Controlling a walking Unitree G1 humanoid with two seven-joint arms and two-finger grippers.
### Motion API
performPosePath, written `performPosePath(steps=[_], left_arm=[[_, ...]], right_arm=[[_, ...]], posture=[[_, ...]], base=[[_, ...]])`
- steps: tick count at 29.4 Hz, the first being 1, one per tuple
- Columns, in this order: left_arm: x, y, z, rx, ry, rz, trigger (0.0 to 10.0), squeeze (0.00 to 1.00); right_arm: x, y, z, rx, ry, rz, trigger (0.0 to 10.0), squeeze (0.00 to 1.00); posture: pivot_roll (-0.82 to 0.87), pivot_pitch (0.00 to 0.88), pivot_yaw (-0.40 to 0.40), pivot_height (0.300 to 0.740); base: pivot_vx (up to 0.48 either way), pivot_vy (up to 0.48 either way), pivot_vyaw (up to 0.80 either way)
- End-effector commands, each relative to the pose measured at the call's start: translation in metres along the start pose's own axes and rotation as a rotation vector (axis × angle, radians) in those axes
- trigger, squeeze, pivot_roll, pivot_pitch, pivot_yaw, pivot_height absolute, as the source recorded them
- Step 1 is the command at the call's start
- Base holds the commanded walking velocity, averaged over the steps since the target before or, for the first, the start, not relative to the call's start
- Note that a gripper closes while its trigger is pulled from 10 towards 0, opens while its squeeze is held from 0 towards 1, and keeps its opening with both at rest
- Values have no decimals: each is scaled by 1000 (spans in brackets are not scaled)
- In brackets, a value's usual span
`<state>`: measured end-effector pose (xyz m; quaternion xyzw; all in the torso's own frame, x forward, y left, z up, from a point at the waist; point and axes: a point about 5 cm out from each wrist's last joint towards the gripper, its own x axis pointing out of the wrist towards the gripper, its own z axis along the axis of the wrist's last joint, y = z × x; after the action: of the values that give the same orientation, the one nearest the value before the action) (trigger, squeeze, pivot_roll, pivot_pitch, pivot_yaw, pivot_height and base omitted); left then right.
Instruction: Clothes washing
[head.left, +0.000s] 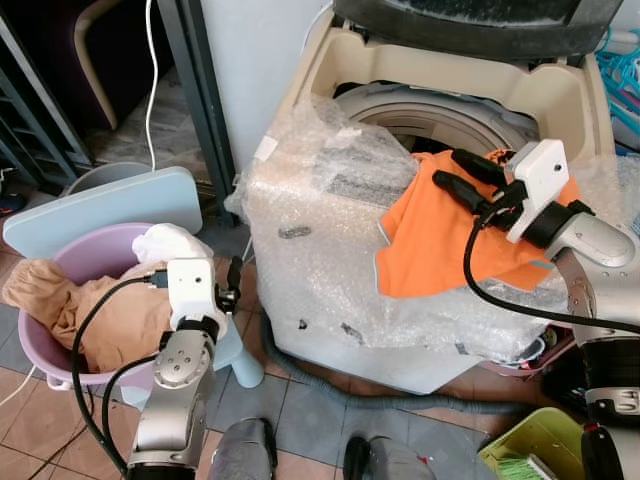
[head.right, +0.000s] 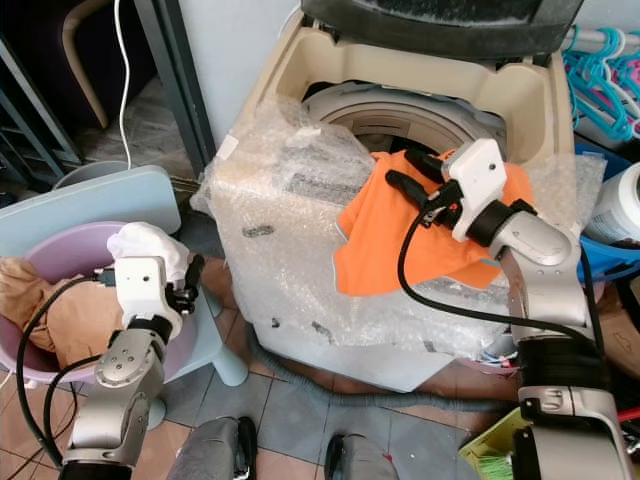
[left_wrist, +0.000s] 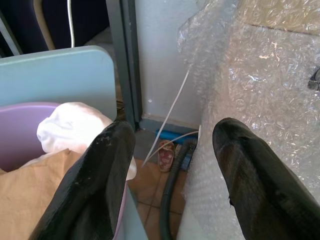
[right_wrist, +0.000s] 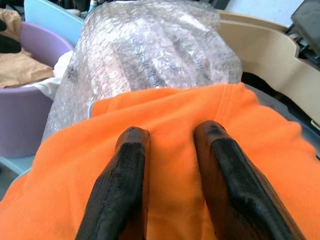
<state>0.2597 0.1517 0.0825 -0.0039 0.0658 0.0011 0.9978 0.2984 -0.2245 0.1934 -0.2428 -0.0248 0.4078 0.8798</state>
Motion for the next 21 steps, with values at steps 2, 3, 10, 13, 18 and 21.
performPosePath(steps=[2, 3, 10, 13, 18, 21], left_arm=[[0, 0, -2, 7, 15, -4, 10000, 0], [0, 0, -2, 7, 15, -5, 10000, 0], [2, 0, -1, 11, 12, -4, 10000, 0], [3, -1, -1, 12, 11, -3, 10000, 0], [6, -2, 0, 17, 10, -4, 10000, 0], [7, -2, 0, 18, 8, -4, 10000, 0]], right_arm=[[-8, 3, 6, 19, 49, 97, 10000, 0], [-11, 2, 5, 8, 77, 116, 10000, 0], [-3, -21, -17, -249, 270, -7, 10000, 0], [4, -38, -12, -318, 283, -139, 10000, 0], [21, -91, 38, -441, 144, -471, 10000, 0], [24, -107, 65, -495, 43, -583, 10000, 0]], posture=[[14, 133, 9, 740], [14, 131, 7, 740], [23, 126, 4, 740], [27, 122, 6, 740], [26, 117, 4, 740], [27, 115, 2, 740]], base=[[0, 0, 0], [0, 0, 0], [0, 0, 0], [0, 0, 0], [0, 0, 0], [0, 0, 0]])
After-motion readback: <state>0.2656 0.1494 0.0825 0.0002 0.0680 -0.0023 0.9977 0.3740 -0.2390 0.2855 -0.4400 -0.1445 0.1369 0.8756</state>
